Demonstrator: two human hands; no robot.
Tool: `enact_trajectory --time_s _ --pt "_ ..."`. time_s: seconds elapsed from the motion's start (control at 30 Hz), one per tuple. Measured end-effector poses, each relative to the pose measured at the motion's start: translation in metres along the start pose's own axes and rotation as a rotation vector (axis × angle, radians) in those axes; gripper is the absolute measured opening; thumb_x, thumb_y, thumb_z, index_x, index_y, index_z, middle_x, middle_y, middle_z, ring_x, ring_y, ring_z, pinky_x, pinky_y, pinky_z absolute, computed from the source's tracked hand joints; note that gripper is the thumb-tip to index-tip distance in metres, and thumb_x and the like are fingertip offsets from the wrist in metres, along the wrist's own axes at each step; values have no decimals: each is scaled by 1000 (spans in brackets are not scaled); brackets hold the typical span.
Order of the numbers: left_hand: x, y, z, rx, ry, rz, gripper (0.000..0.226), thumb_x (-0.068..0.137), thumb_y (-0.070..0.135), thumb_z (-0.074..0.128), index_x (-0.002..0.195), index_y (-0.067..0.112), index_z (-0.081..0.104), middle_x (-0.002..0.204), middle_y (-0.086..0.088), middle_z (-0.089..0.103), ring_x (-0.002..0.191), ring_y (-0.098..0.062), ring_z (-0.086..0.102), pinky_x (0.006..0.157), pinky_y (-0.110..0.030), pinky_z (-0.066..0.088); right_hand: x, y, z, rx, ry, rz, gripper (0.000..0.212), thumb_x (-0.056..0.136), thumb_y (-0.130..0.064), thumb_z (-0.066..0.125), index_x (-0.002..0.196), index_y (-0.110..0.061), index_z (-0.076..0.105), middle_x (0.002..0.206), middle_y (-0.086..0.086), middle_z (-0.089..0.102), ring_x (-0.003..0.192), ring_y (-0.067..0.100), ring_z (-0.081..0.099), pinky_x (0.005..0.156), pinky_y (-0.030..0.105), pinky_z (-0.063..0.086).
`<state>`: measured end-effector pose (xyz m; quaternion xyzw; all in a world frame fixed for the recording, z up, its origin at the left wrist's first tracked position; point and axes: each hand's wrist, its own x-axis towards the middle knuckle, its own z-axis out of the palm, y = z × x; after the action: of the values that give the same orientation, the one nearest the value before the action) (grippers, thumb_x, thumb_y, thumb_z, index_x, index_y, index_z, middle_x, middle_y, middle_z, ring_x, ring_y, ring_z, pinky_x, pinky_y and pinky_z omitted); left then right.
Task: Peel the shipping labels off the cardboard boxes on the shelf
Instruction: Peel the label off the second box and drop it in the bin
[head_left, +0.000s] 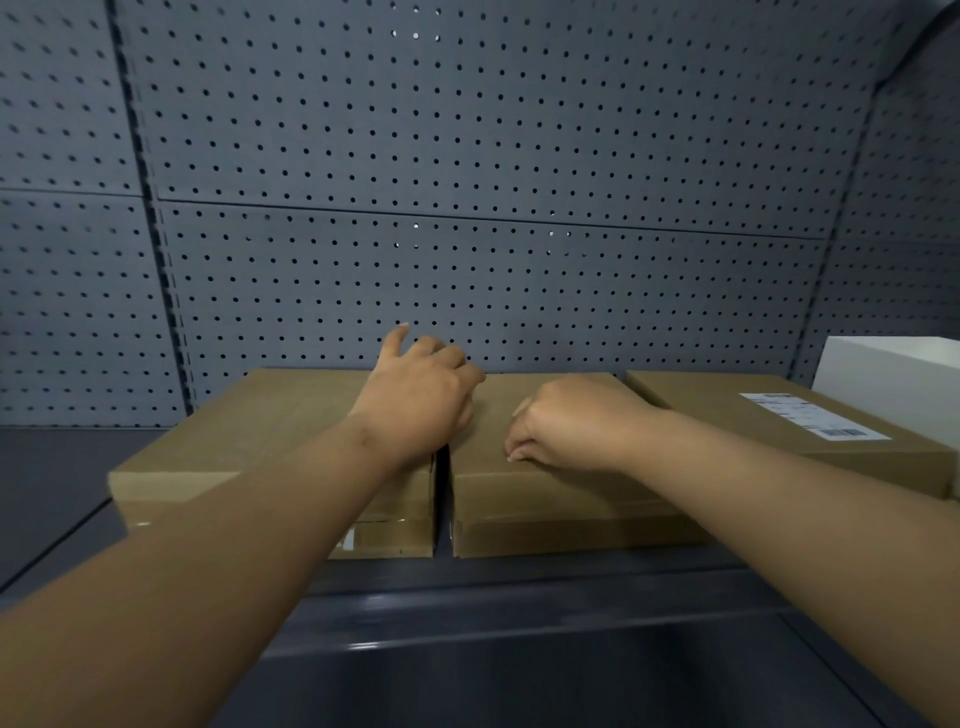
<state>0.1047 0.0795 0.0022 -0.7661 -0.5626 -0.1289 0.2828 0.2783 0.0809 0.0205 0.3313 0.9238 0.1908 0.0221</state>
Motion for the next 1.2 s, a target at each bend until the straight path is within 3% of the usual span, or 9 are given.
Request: enact_trajectory --time_s 0.13,0.27,0.37,0.5,0.67,0.83,0.97,1.1,1.2 --pt "-1 3 -2 -25 4 7 37 99 30 33 133 29 49 124 5 57 126 -19 44 116 -52 11 -5 -4 0 -44 42 -8 31 98 -32 43 116 -24 68 121 -8 66 106 15 61 86 30 46" --pt "-3 7 -5 -19 -14 39 41 96 38 35 136 36 41 124 3 57 125 -18 45 116 -55 10 -7 -5 4 11 82 75 28 96 -31 46 106 -24 71 111 -8 69 97 13 63 78 28 48" --pt "-3 7 -6 -20 -54 64 45 92 54 36 135 41 40 125 1 56 127 -18 44 116 -56 8 -5 2 5 224 111 247 20 94 -29 53 95 -21 71 98 -5 72 84 11 64 74 23 47" --pt "-2 11 -8 -35 -70 70 54 85 71 35 127 41 50 132 1 51 130 -17 41 116 -55 5 -3 9 7 579 182 406 13 92 -23 59 81 -22 66 85 -1 74 66 7 69 77 29 55" --pt "0 16 -8 -114 -21 56 37 91 57 42 121 41 57 131 6 50 129 -14 40 117 -53 6 0 5 9 710 230 476 22 93 -21 57 72 -25 60 84 4 74 74 16 74 79 35 59" --pt "3 21 -10 -139 -47 57 36 92 53 42 116 35 62 130 7 51 128 -12 40 117 -50 3 0 2 11 730 222 501 15 94 -22 57 89 -14 69 85 4 75 66 5 67 68 16 51" --pt "6 22 -10 -124 -43 64 37 91 53 44 115 32 63 129 6 51 127 -13 41 116 -50 2 3 3 13 760 234 510 15 94 -19 57 90 -10 69 78 3 72 63 4 64 76 26 55" --pt "8 19 -9 -119 -24 72 32 93 46 46 114 30 64 128 5 51 125 -14 42 116 -49 2 5 5 15 872 235 520 16 94 -13 56 93 -3 69 79 6 68 62 6 63 69 21 54" --pt "10 17 -4 -121 13 93 26 96 40 47 111 30 65 122 6 53 120 -14 46 116 -47 3 8 7 17 981 237 536 17 95 -8 54 97 3 67 83 11 67 65 10 63 70 25 55"
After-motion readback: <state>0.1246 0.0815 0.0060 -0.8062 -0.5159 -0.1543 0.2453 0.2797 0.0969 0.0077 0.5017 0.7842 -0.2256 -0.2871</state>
